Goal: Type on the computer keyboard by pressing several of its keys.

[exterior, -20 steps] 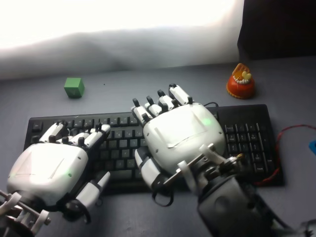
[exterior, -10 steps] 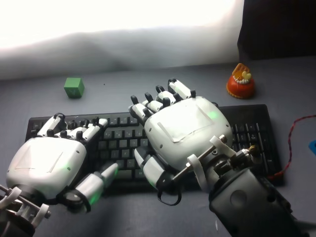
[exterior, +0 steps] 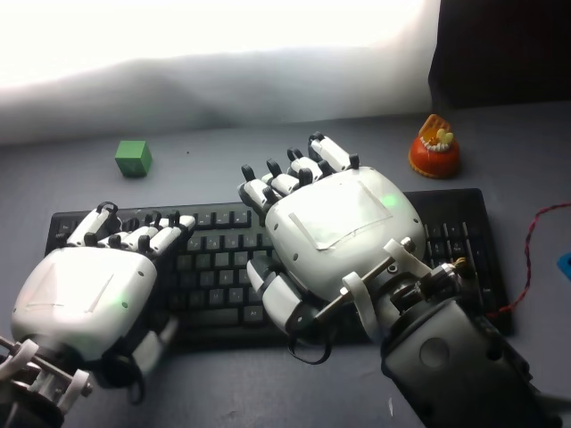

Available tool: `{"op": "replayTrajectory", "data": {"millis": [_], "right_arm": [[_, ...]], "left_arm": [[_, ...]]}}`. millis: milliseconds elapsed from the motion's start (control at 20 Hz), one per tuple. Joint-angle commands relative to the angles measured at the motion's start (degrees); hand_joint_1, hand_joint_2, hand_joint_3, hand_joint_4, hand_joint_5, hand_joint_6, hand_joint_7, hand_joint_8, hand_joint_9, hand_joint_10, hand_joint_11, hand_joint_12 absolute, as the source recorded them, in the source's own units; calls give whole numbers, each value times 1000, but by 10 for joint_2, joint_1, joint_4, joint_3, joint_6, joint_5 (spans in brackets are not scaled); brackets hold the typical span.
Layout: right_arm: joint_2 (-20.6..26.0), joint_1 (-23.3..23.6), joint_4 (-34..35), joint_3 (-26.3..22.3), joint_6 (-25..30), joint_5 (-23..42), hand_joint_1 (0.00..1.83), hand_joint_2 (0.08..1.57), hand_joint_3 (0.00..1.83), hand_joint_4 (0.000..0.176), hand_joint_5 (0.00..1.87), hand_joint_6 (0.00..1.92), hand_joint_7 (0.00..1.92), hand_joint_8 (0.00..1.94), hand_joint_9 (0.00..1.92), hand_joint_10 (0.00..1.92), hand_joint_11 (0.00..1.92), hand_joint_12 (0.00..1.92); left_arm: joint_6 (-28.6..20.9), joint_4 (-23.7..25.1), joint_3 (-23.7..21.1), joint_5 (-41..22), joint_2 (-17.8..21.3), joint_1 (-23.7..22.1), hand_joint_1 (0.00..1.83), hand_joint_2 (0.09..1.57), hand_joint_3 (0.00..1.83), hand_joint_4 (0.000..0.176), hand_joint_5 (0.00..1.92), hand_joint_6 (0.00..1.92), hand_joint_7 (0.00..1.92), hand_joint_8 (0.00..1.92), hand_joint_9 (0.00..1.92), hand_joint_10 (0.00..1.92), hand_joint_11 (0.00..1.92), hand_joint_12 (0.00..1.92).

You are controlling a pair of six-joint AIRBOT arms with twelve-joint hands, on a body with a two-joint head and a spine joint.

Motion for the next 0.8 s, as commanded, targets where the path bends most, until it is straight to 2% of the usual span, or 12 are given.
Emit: {"op": "replayTrajectory", "data": {"millis": [0, 50, 200, 450, 500, 550, 600, 650, 700, 750], "right_arm": [[0, 5, -54, -3, -1, 33, 489, 1379, 0, 0, 310, 326, 469, 13, 267, 678, 0, 1597], [0, 5, -55, -3, -1, 32, 472, 1384, 0, 0, 306, 324, 465, 11, 263, 682, 0, 1596], [2, 5, -56, -3, -14, 24, 503, 1377, 0, 0, 303, 322, 474, 11, 268, 701, 0, 1597], [16, 9, -57, -12, -21, 17, 471, 1376, 0, 0, 303, 325, 466, 6, 239, 728, 0, 1583], [21, 10, -57, -16, -22, 16, 214, 1361, 0, 0, 369, 363, 553, 39, 284, 756, 0, 1593], [24, 11, -61, -21, -22, 15, 214, 1361, 0, 0, 369, 363, 553, 39, 284, 756, 0, 1593], [27, 11, -68, -26, -22, 15, 164, 1348, 0, 0, 402, 473, 623, 61, 318, 764, 0, 1591], [29, 11, -74, -31, -22, 16, 123, 1325, 0, 0, 530, 652, 796, 167, 444, 857, 36, 1592], [29, 10, -76, -34, -22, 18, 105, 1307, 0, 0, 683, 829, 936, 412, 645, 1057, 247, 1691], [30, 10, -76, -37, -22, 19, 109, 1294, 0, 0, 807, 923, 982, 686, 736, 1227, 392, 1795]], "left_arm": [[2, 27, -1, -50, 3, -1, 680, 1254, 27, 0, 243, 4, 388, 4, 499, 5, 0, 1297], [2, 27, -4, -48, 8, -4, 396, 1281, 33, 6, 246, 7, 403, 8, 513, 10, 0, 1308], [1, 27, -13, -31, 29, -14, 26, 1265, 4, 17, 264, 7, 436, 9, 549, 20, 0, 1281], [-6, 27, -26, -13, 71, -20, 0, 1206, 0, 21, 255, 5, 404, 2, 524, 6, 0, 1268], [-6, 27, -30, -11, 80, -20, 0, 1226, 0, 7, 304, 23, 442, 16, 537, 11, 0, 1268], [-7, 27, -33, -6, 87, -20, 0, 1226, 0, 7, 304, 23, 442, 16, 537, 11, 0, 1268], [-7, 27, -37, -1, 93, -20, 0, 1232, 0, 0, 374, 40, 488, 24, 550, 14, 0, 1290], [-7, 27, -43, 7, 102, -20, 0, 1257, 5, 0, 546, 83, 635, 51, 628, 43, 22, 1371], [-7, 27, -48, 9, 108, -20, 0, 1286, 9, 0, 776, 173, 879, 153, 798, 151, 76, 1526], [-7, 27, -54, 12, 116, -20, 0, 1324, 0, 0, 832, 446, 883, 554, 687, 835, 140, 1704]]}}
